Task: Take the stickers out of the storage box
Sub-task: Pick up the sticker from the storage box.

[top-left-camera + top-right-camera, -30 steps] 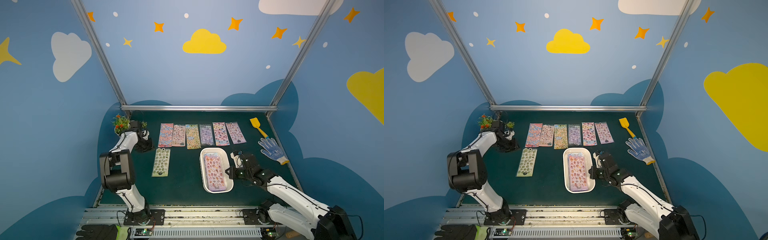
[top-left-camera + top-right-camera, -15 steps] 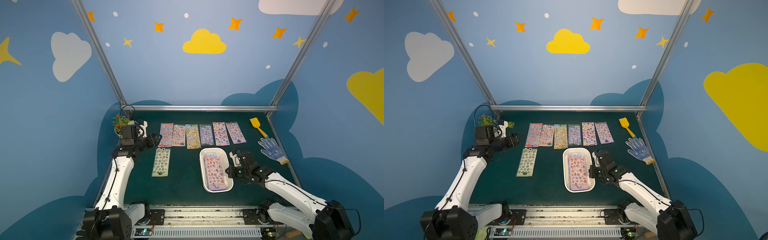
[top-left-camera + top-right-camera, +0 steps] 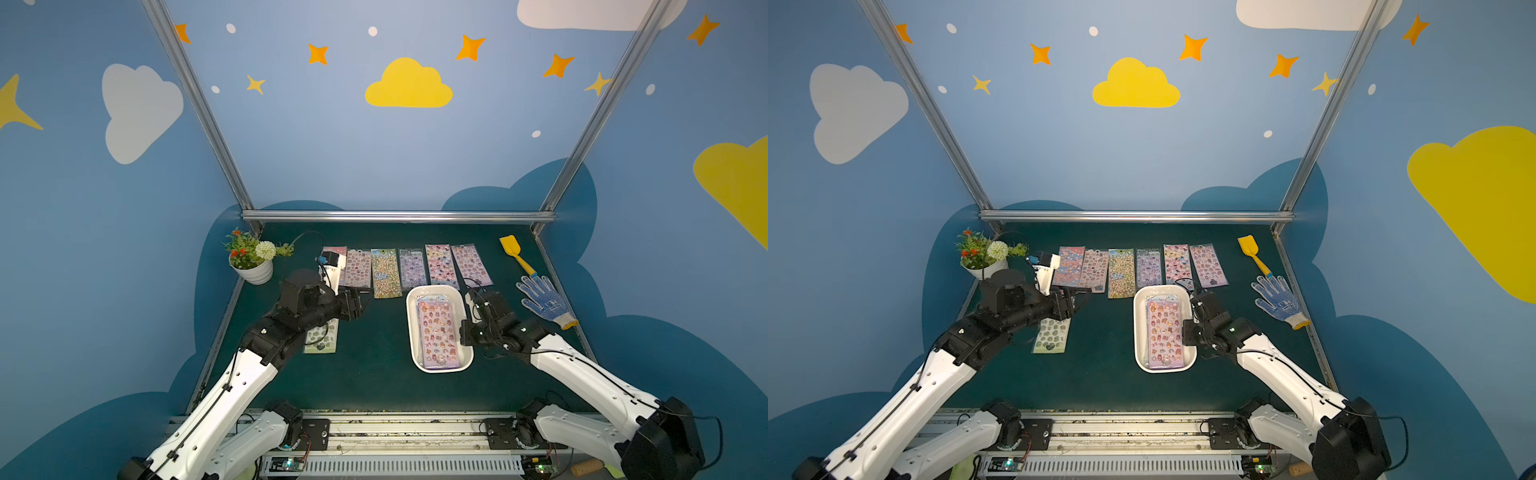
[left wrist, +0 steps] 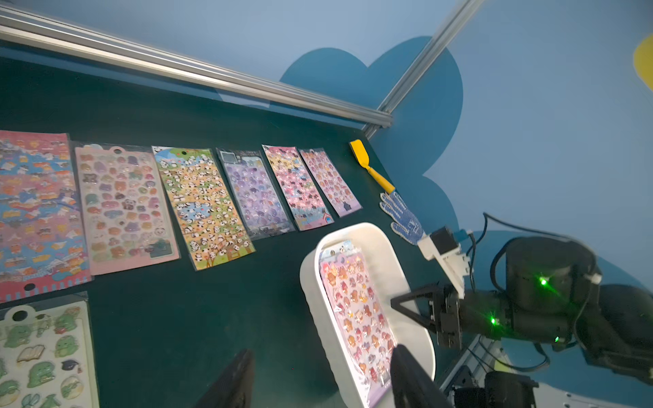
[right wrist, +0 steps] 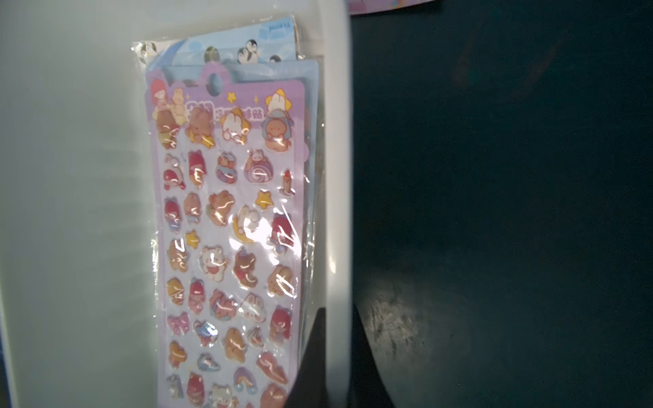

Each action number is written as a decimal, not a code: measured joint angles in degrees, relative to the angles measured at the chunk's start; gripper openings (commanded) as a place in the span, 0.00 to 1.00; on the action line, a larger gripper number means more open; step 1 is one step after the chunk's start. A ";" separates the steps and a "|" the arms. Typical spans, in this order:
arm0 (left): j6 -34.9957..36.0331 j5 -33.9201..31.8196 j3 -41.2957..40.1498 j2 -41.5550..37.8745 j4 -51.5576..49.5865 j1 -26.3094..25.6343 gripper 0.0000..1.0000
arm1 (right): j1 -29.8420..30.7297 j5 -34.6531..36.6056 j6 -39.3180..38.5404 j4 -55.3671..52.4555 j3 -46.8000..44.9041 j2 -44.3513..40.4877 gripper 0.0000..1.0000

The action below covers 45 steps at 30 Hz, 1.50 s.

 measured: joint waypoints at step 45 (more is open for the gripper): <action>-15.91 -19.21 21.18 45.55 -0.35 -24.76 0.45 | 0.31 5.35 1.55 -2.64 -5.84 -5.29 0.00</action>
